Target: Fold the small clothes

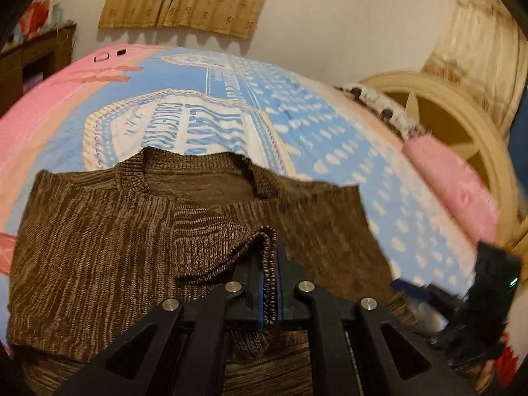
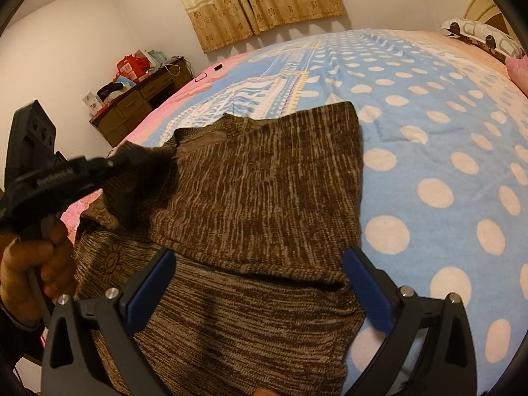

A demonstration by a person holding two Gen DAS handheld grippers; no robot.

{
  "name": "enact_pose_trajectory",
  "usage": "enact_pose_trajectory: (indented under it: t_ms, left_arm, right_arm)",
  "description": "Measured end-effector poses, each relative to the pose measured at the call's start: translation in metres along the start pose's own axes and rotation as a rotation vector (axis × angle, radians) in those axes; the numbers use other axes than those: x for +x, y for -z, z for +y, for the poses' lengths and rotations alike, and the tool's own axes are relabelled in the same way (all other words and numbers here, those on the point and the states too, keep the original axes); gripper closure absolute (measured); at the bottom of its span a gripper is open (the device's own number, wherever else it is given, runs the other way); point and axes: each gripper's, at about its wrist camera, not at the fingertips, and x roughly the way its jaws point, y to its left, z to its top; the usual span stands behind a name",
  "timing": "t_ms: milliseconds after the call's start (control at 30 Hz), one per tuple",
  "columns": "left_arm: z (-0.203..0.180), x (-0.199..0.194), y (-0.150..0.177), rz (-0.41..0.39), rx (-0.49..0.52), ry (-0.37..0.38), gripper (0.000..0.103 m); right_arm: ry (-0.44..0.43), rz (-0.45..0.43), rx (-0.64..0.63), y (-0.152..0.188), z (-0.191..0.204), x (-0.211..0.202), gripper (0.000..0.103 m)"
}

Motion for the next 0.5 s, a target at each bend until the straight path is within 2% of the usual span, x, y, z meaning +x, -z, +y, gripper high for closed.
enact_pose_trajectory:
  t_ms: [67, 167, 300, 367, 433, 500]
  left_arm:
    - [-0.006, 0.000, 0.002, 0.003, 0.044, -0.034, 0.098]
    - [-0.009, -0.018, 0.009, -0.036, 0.120, -0.107, 0.098]
    - [0.009, -0.048, 0.018, -0.081, 0.147, -0.177, 0.094]
    - [0.016, -0.059, 0.022, -0.104, 0.142, -0.183, 0.083]
    - [0.020, -0.064, 0.023, -0.118, 0.137, -0.169, 0.042]
    - [0.018, -0.064, 0.018, -0.146, 0.111, -0.125, 0.039]
  right_arm:
    - [0.000, 0.000, 0.000, 0.000, 0.000, 0.000, 0.000]
    - [-0.001, 0.000, 0.001, 0.000, 0.000, 0.000, 0.000]
    - [-0.009, -0.001, 0.004, 0.000, -0.001, 0.000, 0.000]
    - [-0.007, 0.000, 0.003, 0.000, -0.001, 0.001, 0.000]
    - [-0.003, 0.001, -0.001, 0.001, -0.001, 0.001, 0.000]
    - [0.001, 0.003, -0.004, 0.000, -0.001, 0.001, 0.000]
